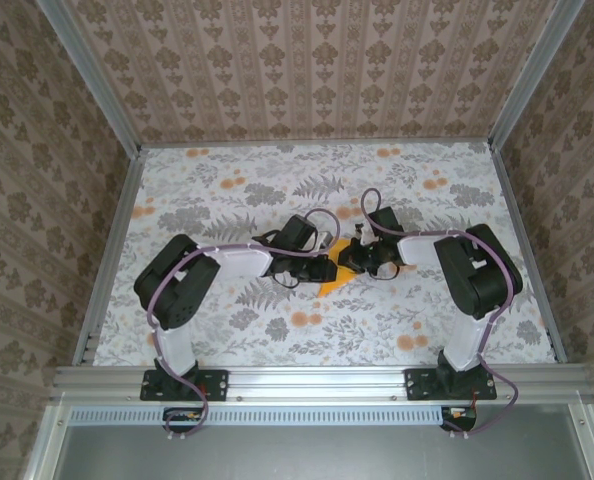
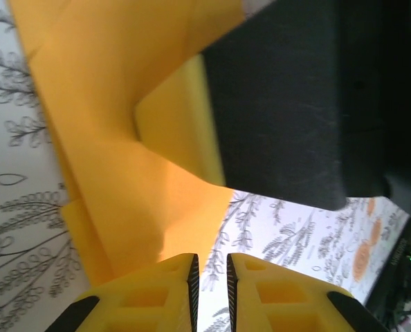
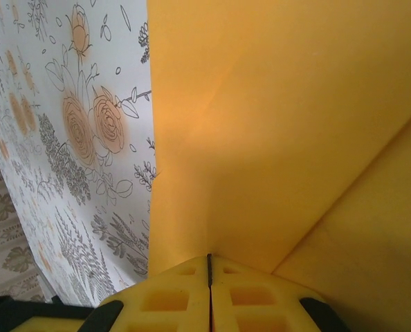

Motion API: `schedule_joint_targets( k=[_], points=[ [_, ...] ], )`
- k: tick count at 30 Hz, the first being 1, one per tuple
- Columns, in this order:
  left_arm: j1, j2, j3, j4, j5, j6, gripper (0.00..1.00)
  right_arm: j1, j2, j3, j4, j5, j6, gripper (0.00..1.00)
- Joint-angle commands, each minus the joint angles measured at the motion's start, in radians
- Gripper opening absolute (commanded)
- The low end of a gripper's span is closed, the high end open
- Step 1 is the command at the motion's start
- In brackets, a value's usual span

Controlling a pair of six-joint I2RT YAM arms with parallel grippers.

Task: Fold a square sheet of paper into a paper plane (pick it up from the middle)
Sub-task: Fourth fold the wing at the center of the table.

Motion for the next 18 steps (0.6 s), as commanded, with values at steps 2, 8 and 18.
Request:
schedule_joint_targets(
  k=[2,8,18],
  points=[
    [-0.016,-0.014,-0.011,0.004,0.046,0.007,0.22,0.001,0.069,-0.004,-0.111,0.099,-0.018,0.08],
    [-0.018,0.004,-0.025,-0.021,0.022,0.009,0.21,0.000,0.077,0.001,-0.122,0.102,-0.020,0.08],
    [-0.021,0.016,-0.069,-0.001,0.010,-0.014,0.20,0.002,0.083,0.005,-0.141,0.111,-0.026,0.08]
  ],
)
